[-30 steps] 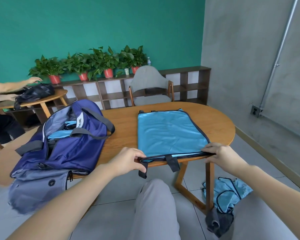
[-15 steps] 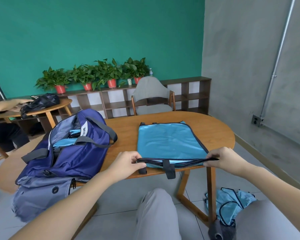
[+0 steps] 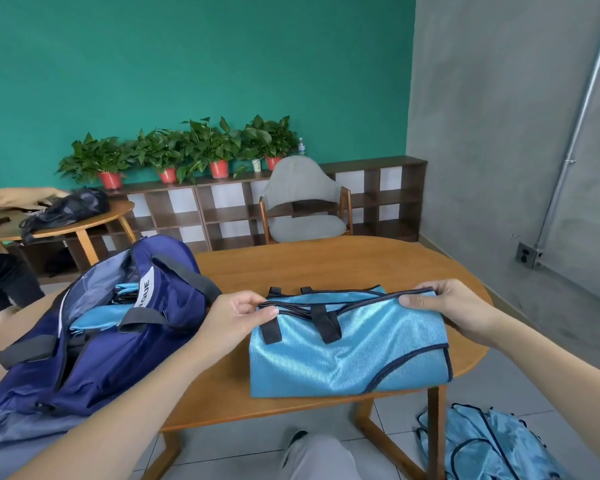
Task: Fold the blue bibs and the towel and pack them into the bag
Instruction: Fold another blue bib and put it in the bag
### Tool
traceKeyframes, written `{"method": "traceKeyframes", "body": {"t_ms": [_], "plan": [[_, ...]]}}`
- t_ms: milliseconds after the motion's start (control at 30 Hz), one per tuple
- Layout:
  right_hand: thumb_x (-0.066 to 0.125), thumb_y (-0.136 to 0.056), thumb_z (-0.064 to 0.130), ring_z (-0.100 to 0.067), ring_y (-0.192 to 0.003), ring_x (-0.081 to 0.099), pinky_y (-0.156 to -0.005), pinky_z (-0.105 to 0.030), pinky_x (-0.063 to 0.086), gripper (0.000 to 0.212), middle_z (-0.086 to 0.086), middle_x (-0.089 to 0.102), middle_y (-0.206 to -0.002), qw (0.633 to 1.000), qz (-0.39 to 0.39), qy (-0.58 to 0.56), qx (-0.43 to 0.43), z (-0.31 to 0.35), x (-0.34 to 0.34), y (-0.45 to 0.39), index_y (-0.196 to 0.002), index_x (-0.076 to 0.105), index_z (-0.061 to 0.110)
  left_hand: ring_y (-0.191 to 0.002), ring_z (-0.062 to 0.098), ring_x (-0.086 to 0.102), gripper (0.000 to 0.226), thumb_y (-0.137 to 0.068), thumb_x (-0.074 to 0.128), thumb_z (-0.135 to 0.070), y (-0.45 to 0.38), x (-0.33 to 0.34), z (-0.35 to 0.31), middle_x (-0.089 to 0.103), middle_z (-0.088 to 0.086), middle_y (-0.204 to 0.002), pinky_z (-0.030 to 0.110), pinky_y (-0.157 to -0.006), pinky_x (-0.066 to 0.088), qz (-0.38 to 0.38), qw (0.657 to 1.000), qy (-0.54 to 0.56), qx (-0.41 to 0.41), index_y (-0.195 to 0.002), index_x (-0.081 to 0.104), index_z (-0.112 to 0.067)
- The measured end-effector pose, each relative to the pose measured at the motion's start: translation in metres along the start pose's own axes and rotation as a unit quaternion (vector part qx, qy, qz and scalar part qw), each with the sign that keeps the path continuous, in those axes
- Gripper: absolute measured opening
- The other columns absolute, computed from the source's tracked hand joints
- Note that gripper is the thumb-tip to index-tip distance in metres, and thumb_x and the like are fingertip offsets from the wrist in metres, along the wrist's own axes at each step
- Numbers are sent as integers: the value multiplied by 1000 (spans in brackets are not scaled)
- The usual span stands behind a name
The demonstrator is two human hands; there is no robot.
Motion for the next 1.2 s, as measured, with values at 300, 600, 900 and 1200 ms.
{"method": "traceKeyframes", "body": {"t_ms": [300, 600, 900, 1200], "plan": [[80, -77, 57, -20, -59, 60, -59, -32, 45, 60, -5, 66, -70, 985, -80, 139, 62, -58, -13, -120, -81, 61, 1, -87, 12, 72, 12, -86, 79, -39, -109, 6, 87, 77, -7, -85, 35, -82, 54, -61, 994, -59, -73, -87, 78, -27], [75, -78, 65, -26, -52, 43, -52, -33, 32, 70, -23, 50, -62, 967, -142, 207, 38, -91, -21, -132, -73, 52, -1, -77, 5, 68, 13, -85, 80, -36, -109, 10, 121, 74, -7, -81, 20, -71, 47, -103, 988, -77, -84, -85, 75, -24], [72, -85, 56, -23, -72, 64, -63, -35, 53, 37, -8, 68, -83, 942, -194, 275, -1, -80, -22, -128, -105, 69, 25, -72, 2, 62, 16, -86, 79, -38, -100, 5, 106, 68, -10, -79, 12, -64, 43, -155, 974, -148, -70, -90, 70, -25], [63, -96, 37, -16, -99, 57, -92, -40, 48, 14, 10, 66, -99, 850, -54, 492, -181, -16, 69, -125, -96, 71, 25, -66, 6, 67, 4, -97, 64, -32, -85, 0, 96, 69, -9, -66, 32, -67, 54, -173, 975, -141, 7, -96, 68, -32]]}}
Point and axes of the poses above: each hand's wrist, its own y-axis away from the middle knuckle, its own x-axis out of the palm, z = x × y, the point moved 9 cm from there along -y, towards the middle knuckle
